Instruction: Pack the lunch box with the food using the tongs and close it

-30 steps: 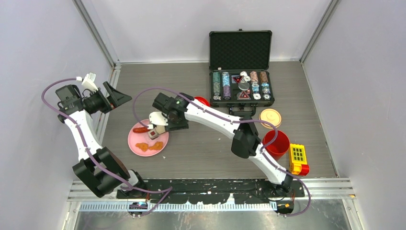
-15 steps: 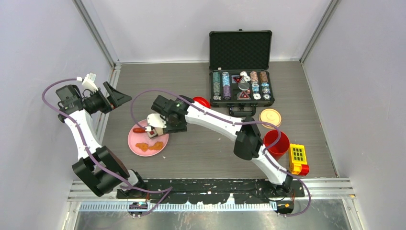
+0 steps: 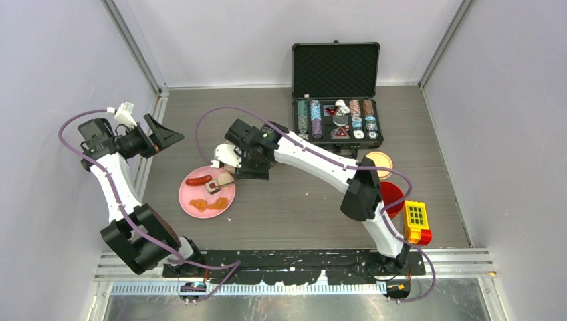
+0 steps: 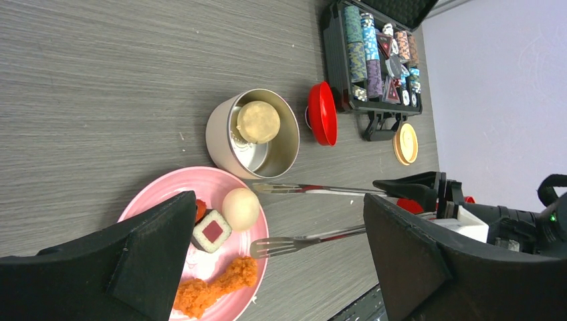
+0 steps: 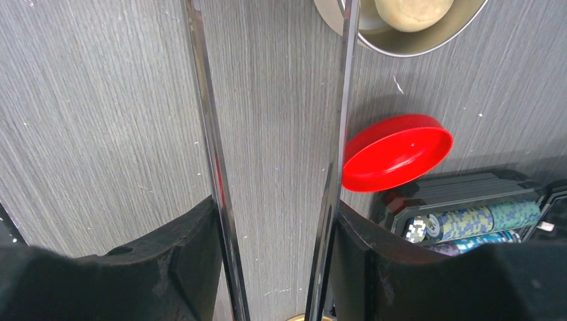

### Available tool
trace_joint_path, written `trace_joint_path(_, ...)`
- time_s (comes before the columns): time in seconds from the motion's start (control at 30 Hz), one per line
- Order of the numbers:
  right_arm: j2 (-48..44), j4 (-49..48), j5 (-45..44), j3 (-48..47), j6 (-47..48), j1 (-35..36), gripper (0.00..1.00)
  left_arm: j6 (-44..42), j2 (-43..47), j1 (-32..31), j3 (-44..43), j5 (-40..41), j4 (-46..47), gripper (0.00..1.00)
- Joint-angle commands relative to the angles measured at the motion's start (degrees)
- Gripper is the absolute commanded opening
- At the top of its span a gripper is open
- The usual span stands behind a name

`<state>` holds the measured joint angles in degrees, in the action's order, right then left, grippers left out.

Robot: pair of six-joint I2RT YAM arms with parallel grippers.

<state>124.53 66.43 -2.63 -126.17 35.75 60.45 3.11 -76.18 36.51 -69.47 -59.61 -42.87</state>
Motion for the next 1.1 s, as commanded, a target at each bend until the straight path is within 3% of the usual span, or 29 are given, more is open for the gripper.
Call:
trace_joint_path(0.0, -1.68, -0.09, 1.84, 0.19, -0.44, -0.64, 0.58, 0.94, -0.23, 0.45, -1.11, -1.62, 2.14, 0.97)
trace_joint_path(0.53, 0.36, 1.56, 4.19, -0.50, 1.53, -0.87, 0.54, 0.71, -0.63, 0.38, -0.58, -1.66, 2.49, 0.97)
trace_joint_path(1.07, 2.02, -1.70, -6.17, 0.87, 2.08, 0.56, 0.56, 0.14, -0.59, 0.51, -0.75, -1.59, 1.99, 0.97)
